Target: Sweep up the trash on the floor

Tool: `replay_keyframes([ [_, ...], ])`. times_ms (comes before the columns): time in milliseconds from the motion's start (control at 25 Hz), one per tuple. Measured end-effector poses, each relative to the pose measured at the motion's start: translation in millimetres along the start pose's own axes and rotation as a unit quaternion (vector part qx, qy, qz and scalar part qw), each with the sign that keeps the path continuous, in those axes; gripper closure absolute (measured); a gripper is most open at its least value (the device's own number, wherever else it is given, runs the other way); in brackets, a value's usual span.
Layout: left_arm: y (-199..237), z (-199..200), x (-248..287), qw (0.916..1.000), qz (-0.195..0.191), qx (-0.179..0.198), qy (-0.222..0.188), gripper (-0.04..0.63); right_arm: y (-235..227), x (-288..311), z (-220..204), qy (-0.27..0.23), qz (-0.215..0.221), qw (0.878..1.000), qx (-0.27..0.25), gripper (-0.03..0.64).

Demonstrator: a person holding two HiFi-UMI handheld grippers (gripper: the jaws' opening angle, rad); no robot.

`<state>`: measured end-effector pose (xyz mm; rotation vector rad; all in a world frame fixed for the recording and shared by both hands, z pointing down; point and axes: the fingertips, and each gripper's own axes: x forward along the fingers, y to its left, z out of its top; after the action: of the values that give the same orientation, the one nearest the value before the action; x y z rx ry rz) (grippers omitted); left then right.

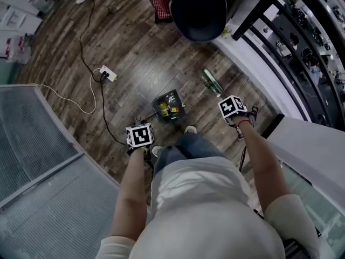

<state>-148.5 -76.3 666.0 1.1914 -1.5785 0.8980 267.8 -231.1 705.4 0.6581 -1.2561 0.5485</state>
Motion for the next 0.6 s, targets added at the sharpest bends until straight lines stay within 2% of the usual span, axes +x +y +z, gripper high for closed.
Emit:
replay_keyframes([
  [120,1.1,0.7,0.6,1.0000,0.001,0.000,-0.003,0.501,12.4,-1.2,-4.5,0.002,0.016,1.000,0.021,0.518],
  [360,1.8,-0.3,7.2,0.9999,-0.003,0.003,-0.010,0.500,43.8,-3.4,-12.8,0.004,0.064,0.993,0.097,0.518],
  [480,-1.1,-0.4,3.0,1.0000,-0.008,-0.001,-0.006,0.500,57.8,-4.7,-14.5,0.002,0.071,0.992,0.105,0.518],
  [600,5.1,0.1,-2.6,0.9999,0.012,0.004,0.000,0.500,70.3,-7.3,-18.4,0.005,0.077,0.992,0.105,0.518],
])
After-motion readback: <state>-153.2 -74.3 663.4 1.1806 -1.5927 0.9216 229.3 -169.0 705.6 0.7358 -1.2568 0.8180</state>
